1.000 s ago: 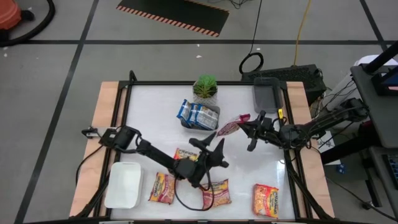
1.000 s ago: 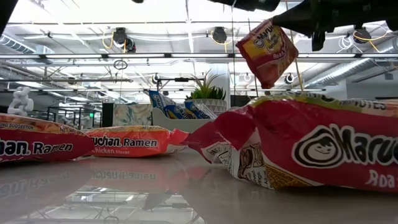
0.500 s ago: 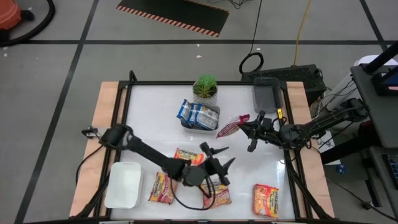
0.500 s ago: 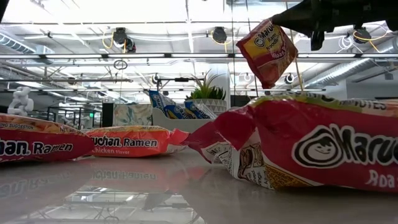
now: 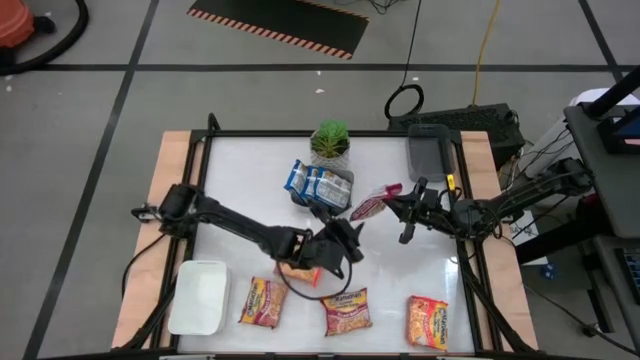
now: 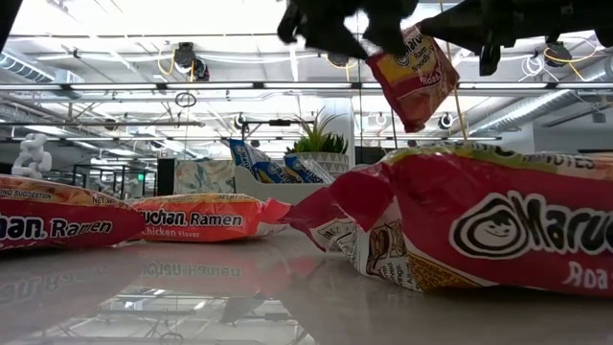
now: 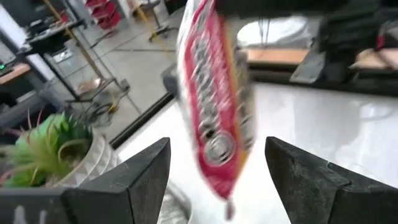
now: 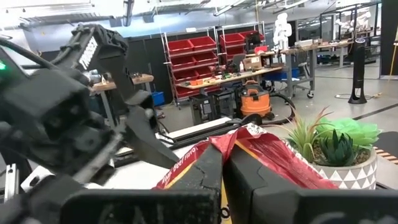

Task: Sort Maruchan noodles
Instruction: Put the right red noodle pack into the black bin

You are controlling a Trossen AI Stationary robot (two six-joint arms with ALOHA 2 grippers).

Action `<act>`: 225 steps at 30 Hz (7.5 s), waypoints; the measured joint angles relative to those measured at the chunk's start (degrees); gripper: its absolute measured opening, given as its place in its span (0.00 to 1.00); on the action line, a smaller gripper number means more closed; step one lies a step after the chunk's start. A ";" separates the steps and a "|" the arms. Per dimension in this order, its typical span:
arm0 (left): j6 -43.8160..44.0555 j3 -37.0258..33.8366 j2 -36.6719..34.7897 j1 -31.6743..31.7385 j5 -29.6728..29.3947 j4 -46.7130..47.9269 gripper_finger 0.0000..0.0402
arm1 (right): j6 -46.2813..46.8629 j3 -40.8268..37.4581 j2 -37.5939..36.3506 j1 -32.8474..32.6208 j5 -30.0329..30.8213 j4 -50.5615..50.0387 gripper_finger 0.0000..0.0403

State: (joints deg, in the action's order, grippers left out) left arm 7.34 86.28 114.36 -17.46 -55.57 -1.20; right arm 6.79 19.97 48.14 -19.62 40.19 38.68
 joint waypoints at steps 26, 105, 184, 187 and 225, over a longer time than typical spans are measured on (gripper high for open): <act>-3.40 -2.78 -0.04 7.58 19.76 -6.13 0.66 | -0.46 0.00 0.02 0.00 0.00 -0.77 0.00; -8.16 -2.71 -9.22 2.33 34.79 20.34 0.29 | -10.74 12.26 9.66 -4.07 -15.14 -28.00 0.68; 10.54 -2.71 -27.82 -8.31 17.65 44.26 0.82 | -13.74 34.77 8.27 2.71 -7.17 -45.10 0.29; 11.64 -2.71 -27.82 -8.72 16.40 47.45 0.82 | -15.89 41.14 9.54 4.55 -7.15 -51.27 0.29; 21.34 -2.78 -27.82 -7.84 13.94 62.99 0.82 | -28.72 54.86 20.10 45.78 -17.37 -102.48 0.29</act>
State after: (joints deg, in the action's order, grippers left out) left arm 28.69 83.50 86.54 -25.30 -41.63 61.79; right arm -21.93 74.83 68.24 26.16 22.81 -63.80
